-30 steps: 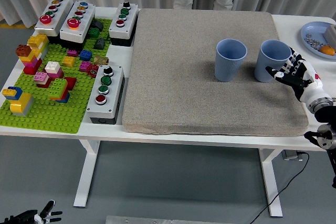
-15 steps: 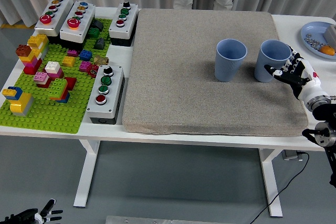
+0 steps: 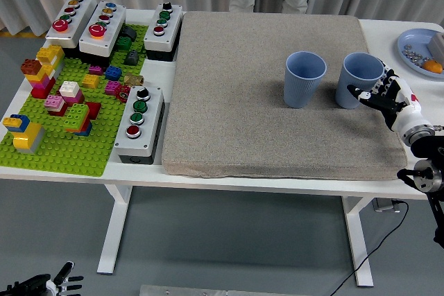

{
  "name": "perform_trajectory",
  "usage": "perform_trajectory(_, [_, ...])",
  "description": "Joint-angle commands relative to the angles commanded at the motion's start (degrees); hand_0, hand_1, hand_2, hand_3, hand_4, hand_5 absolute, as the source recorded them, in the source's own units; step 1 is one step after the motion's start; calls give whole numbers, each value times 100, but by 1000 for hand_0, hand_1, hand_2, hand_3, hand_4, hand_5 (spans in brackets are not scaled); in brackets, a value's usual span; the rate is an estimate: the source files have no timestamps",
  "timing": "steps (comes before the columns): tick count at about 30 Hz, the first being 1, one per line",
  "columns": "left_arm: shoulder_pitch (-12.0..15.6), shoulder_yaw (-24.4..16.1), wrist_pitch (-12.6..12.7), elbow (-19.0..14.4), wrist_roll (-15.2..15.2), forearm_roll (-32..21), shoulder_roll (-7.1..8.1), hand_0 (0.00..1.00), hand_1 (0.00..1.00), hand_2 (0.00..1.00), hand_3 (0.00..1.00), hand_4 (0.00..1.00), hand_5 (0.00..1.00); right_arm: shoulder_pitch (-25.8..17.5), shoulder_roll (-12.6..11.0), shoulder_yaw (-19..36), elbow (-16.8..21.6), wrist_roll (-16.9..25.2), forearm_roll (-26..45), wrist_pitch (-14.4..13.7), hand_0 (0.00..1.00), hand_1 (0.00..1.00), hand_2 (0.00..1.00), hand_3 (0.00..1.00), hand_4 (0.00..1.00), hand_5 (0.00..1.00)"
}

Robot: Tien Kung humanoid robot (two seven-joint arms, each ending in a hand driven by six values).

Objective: Pick cup pour cup place

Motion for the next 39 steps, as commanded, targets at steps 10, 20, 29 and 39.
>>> perform_trajectory(10, [1,-5,-9,0,8,9,-1,714,704,747,638,510,971,-4,23,5,-61,3,-4,-5,925,890,998,998,829,237])
perform_trajectory(20, [-4,-4,-11,0,8,20,1,715,704,747,638,510,969,14,36,4,-122,27,36,-3,924,890,993,984,828,235])
perform_trajectory(29, [10,9,-16,0,15,21,6,715,705,746,639,512,970,40,69,-35,-139,20,44,-26,922,885,983,962,826,230])
perform_trajectory(39, [17,10,-17,0,18,33,10,716,704,747,638,511,969,74,95,-36,-191,38,73,-31,923,884,977,954,825,229])
